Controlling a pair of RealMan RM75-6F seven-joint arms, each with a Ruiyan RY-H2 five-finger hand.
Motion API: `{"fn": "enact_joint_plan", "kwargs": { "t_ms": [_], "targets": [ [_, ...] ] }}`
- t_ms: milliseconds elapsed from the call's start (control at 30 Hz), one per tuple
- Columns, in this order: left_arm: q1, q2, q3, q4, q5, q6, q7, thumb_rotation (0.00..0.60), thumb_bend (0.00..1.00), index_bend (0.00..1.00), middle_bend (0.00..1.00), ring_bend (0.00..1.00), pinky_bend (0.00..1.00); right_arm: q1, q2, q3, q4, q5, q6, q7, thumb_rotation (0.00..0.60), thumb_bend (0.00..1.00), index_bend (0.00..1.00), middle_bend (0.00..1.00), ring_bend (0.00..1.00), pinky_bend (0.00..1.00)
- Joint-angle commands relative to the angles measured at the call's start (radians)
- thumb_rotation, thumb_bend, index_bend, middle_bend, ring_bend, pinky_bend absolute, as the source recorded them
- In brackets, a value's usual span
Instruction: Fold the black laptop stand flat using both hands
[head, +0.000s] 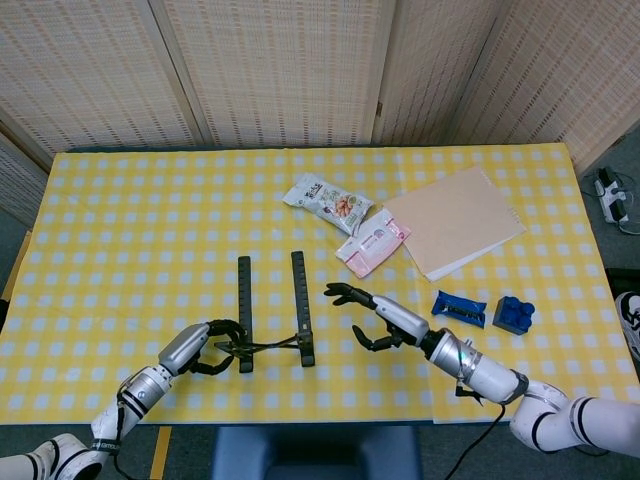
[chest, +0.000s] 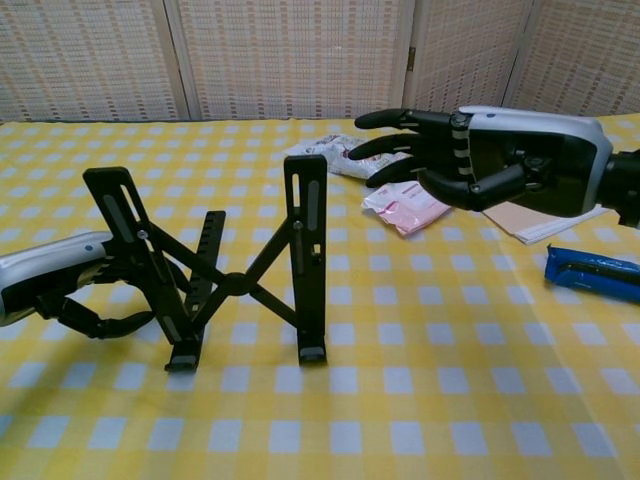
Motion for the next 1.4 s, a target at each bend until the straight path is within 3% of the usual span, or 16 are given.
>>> {"fn": "enact_joint_plan", "kwargs": {
  "t_ms": [33,367,533,700,767,967,1167,1400],
  "targets": [
    [0.0,0.004,0.0,-0.001,0.003,-0.001,-0.003,0.6,0.47,0.52,0.34,0.27,0.29,0.003,-0.013,0.006,-0.009,0.047,-0.077,-0.242,0.6,0.69,0.04,0.13,0.16,0.02],
    [0.002,0.017,0.005,-0.018,0.019,0.003,-0.011,0.6,0.47,0.37,0.34,0.24,0.26,0.043,-0.052,0.073,-0.104,0.288,-0.279,-0.613,0.6,0.69,0.18,0.14,0.16,0.02],
    [0.006,0.034,0.003,-0.036,0.026,0.02,-0.015,0.6,0.47,0.32,0.34,0.22,0.25,0.058,-0.089,0.104,-0.116,0.392,-0.317,-0.756,0.6,0.69,0.26,0.15,0.16,0.02],
    [0.017,0.05,-0.003,-0.054,0.029,0.047,-0.024,0.6,0.47,0.32,0.34,0.22,0.25,0.053,-0.118,0.129,-0.129,0.434,-0.294,-0.834,0.6,0.69,0.26,0.15,0.16,0.02],
    [0.021,0.058,-0.014,-0.06,0.021,0.061,-0.031,0.6,0.47,0.32,0.33,0.22,0.25,0.047,-0.137,0.14,-0.132,0.442,-0.273,-0.861,0.6,0.65,0.24,0.15,0.16,0.02],
    [0.034,0.104,-0.048,-0.08,0.002,0.103,-0.072,0.6,0.47,0.3,0.32,0.2,0.23,0.03,-0.186,0.171,-0.146,0.479,-0.215,-0.943,0.6,0.27,0.02,0.12,0.15,0.02],
    [0.047,0.143,-0.059,-0.098,0.001,0.13,-0.095,0.6,0.47,0.3,0.31,0.18,0.21,0.029,-0.228,0.209,-0.162,0.527,-0.194,-0.989,0.6,0.24,0.0,0.1,0.13,0.02],
    [0.058,0.165,-0.071,-0.104,-0.004,0.148,-0.092,0.6,0.47,0.28,0.29,0.17,0.21,0.044,-0.332,0.287,-0.099,0.63,-0.132,-1.08,0.6,0.24,0.0,0.08,0.12,0.02]
  ]
}}
